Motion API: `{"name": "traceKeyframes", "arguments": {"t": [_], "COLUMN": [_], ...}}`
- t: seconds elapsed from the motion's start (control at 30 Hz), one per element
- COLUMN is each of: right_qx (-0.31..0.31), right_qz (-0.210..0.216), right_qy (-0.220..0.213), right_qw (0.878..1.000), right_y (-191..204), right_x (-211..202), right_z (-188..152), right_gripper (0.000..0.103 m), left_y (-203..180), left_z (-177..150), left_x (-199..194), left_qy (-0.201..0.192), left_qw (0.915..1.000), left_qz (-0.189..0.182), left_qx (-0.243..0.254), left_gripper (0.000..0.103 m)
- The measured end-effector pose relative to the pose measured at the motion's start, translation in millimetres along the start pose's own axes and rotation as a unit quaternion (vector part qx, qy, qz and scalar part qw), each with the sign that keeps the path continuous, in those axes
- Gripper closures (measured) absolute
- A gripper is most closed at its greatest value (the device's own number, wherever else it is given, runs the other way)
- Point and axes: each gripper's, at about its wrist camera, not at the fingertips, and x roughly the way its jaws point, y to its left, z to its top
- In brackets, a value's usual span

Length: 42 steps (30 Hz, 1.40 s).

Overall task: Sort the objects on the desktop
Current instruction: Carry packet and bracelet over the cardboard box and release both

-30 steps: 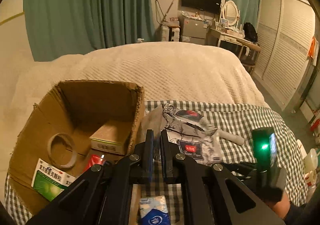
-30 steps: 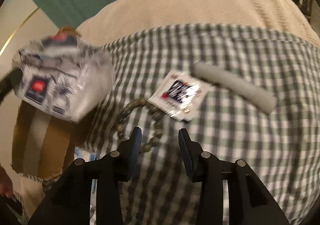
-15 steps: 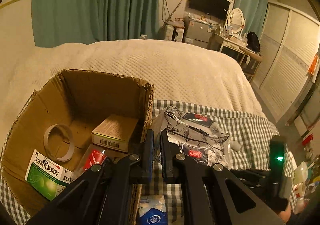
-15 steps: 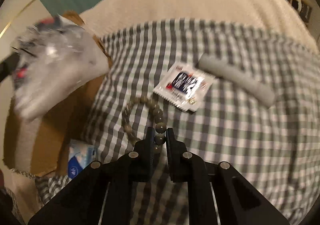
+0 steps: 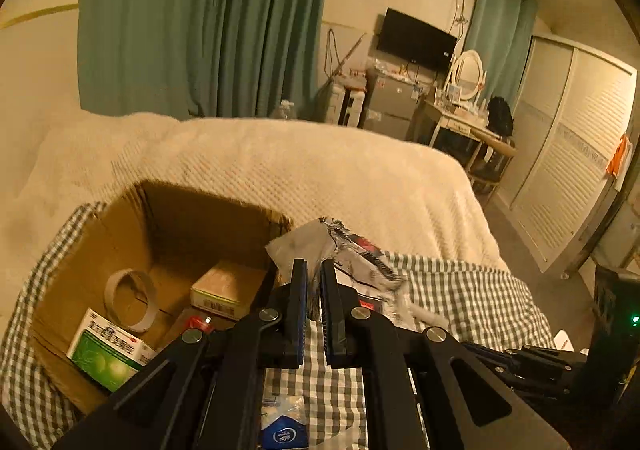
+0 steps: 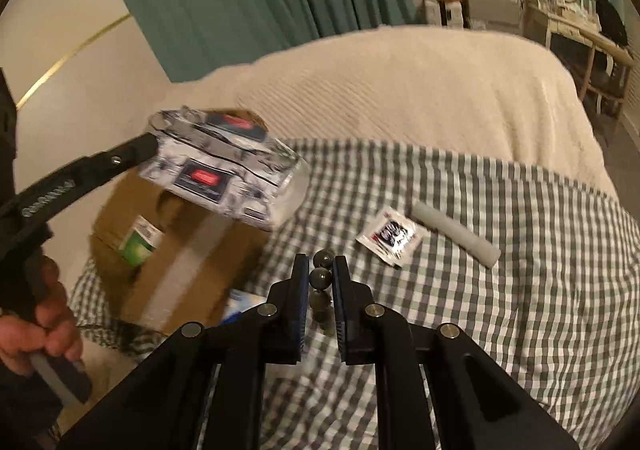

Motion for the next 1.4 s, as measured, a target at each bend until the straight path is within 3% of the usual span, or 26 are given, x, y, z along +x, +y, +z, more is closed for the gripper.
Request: {"name": "traceKeyframes", "arguments": {"t": [0.2,0.37,0.57,0.73,0.77,0.8,0.83,0.87,0.9,1.0,1.17,1.4], "right_qx": [-0.012,-0.037,-0.061,-0.060,-0.060,-0.055,-0.050,-0.044,-0.037,-0.029,-0.008,0.014], "right_qz": [0.027,0.058,0.083,0.092,0.090,0.090,0.090,0.090,0.086,0.073,0.027,-0.034], "right_qy": [-0.022,-0.047,-0.055,-0.031,-0.025,-0.020,-0.017,-0.017,-0.022,-0.033,-0.035,-0.033], "right_qw": [0.999,0.997,0.993,0.993,0.994,0.994,0.995,0.995,0.995,0.996,0.999,0.999], "right_y": [46.1,94.0,148.2,173.6,175.0,174.8,172.4,168.3,163.7,148.1,107.6,49.9], "right_x": [-17.4,-31.9,-25.2,6.8,12.4,16.6,18.1,18.4,16.2,4.5,-12.1,-41.0], "right_z": [11.6,32.9,56.2,59.1,57.5,54.8,53.0,50.3,47.6,41.8,21.5,-7.3], "right_gripper": [0.092,0.092,0.092,0.091,0.086,0.081,0.067,0.059,0.058,0.058,0.058,0.058], "left_y": [28.6,67.6,108.3,130.9,131.5,129.0,125.8,123.5,117.4,100.2,58.0,-4.5], "left_z": [13.7,19.1,10.8,-4.2,-7.6,-11.5,-15.3,-18.6,-24.4,-34.9,-59.2,-100.9], "left_x": [-35.8,-52.0,-54.9,-45.0,-42.4,-41.0,-38.6,-38.2,-38.8,-42.1,-40.0,-27.6], "left_qy": [-0.034,-0.035,-0.020,0.015,0.024,0.030,0.037,0.040,0.040,0.035,0.053,0.088], "left_qw": [0.9990,0.9971,0.9946,0.9932,0.9932,0.9936,0.9948,0.9957,0.9968,0.9985,0.9983,0.9954], "left_qz": [0.027,0.051,0.074,0.081,0.082,0.078,0.066,0.056,0.046,0.024,-0.023,-0.028], "left_qx": [-0.014,-0.044,-0.069,-0.082,-0.080,-0.076,-0.069,-0.062,-0.051,-0.034,-0.012,0.026], "left_gripper": [0.096,0.096,0.096,0.094,0.087,0.072,0.063,0.047,0.035,0.024,0.019,0.011]}}
